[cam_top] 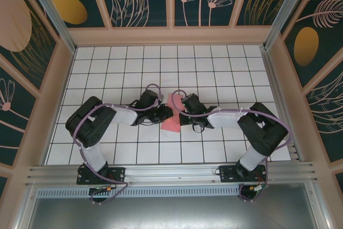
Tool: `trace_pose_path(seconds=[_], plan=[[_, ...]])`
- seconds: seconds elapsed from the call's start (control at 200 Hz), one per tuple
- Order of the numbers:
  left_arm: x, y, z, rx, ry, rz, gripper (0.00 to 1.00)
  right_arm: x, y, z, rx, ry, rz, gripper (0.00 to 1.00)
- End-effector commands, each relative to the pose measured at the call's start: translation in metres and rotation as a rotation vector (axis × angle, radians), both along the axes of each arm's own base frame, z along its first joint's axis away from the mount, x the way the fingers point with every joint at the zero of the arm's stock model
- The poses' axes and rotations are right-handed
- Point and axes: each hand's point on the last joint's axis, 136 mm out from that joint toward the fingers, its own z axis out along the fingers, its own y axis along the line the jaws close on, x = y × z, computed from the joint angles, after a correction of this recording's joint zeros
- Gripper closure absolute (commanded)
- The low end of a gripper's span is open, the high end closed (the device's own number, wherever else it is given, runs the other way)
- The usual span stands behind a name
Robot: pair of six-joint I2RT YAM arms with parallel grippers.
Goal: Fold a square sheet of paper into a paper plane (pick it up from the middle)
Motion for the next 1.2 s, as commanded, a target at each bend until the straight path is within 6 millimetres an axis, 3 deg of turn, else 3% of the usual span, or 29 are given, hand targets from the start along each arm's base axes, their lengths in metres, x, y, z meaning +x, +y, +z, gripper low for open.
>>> trace_pose_path(seconds=[0.0,0.16,0.315,0.395,0.545,0.636,0.761,1.016,1.196], plan=[[-0.008,0.012,-0.023,0.07,0.03,0.002,0.79,-0.008,-0.006,-0.015,-0.04,0.04,0.004,0.91],[-0.012,0.016,-0.027,0.083,0.035,0.006,0.79,-0.005,-0.003,-0.008,-0.029,0.032,-0.003,0.9],[-0.014,0.017,-0.027,0.085,0.032,0.002,0.8,0.007,0.006,0.032,0.044,-0.04,-0.027,0.82],[-0.013,0.015,-0.026,0.081,0.028,0.0,0.8,0.011,0.003,0.055,0.079,-0.079,-0.05,0.7],[-0.012,0.015,-0.024,0.077,0.023,-0.002,0.8,0.008,-0.004,0.076,0.14,-0.094,-0.092,0.62],[-0.012,0.013,-0.023,0.073,0.02,-0.004,0.8,-0.006,0.01,0.081,0.25,-0.045,-0.047,0.63],[-0.011,0.012,-0.023,0.067,0.021,-0.007,0.8,-0.024,0.033,0.088,0.4,0.024,0.0,0.8],[-0.012,0.011,-0.023,0.06,0.024,-0.006,0.8,-0.048,0.057,0.064,0.395,0.121,0.033,0.87],[-0.012,0.012,-0.023,0.061,0.025,-0.006,0.8,-0.045,0.061,0.044,0.326,0.145,0.014,0.88]])
